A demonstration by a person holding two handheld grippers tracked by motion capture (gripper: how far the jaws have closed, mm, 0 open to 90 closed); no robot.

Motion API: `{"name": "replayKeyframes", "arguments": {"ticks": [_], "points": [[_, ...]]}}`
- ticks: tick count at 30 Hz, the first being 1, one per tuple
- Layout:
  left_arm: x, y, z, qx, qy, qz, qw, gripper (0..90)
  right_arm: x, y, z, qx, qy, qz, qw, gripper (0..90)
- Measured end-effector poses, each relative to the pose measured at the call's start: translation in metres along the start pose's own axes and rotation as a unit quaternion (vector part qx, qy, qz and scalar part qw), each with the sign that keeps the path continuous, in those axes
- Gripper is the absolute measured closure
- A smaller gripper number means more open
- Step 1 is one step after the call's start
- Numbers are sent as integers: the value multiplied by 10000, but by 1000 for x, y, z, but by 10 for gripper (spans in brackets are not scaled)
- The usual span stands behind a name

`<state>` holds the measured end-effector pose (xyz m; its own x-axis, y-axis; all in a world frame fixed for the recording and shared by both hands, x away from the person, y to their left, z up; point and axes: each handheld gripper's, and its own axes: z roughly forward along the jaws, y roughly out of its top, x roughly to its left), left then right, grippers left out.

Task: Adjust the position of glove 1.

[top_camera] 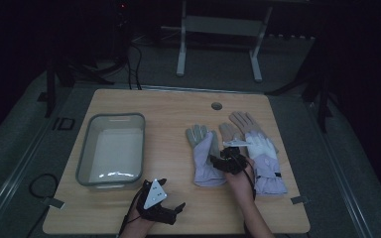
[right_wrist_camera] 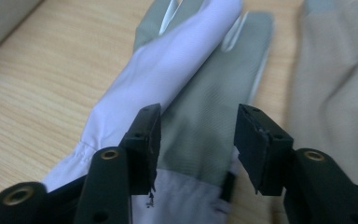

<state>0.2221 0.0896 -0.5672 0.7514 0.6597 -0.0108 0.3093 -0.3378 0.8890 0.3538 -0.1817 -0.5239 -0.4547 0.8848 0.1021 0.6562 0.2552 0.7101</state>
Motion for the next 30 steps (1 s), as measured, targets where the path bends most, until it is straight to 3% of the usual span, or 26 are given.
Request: {"name": "replayKeyframes", "arguments": {"ticks": [12, 14, 22, 30], "points": [[1, 0, 1, 52, -18, -51, 10000, 7, -31, 22, -49, -268, 50, -76, 9996, 504], [1, 1, 1, 45, -21, -67, 10000, 7, -40, 23, -55, -214, 224, -124, 9994, 510], [1, 1, 1, 56, -11, -60, 10000, 7, -63, 21, -76, -239, -133, -269, 9993, 521], [1, 1, 2, 79, 16, -66, 9999, 7, -95, 4, -95, -6, -553, -492, 9973, 527]]}}
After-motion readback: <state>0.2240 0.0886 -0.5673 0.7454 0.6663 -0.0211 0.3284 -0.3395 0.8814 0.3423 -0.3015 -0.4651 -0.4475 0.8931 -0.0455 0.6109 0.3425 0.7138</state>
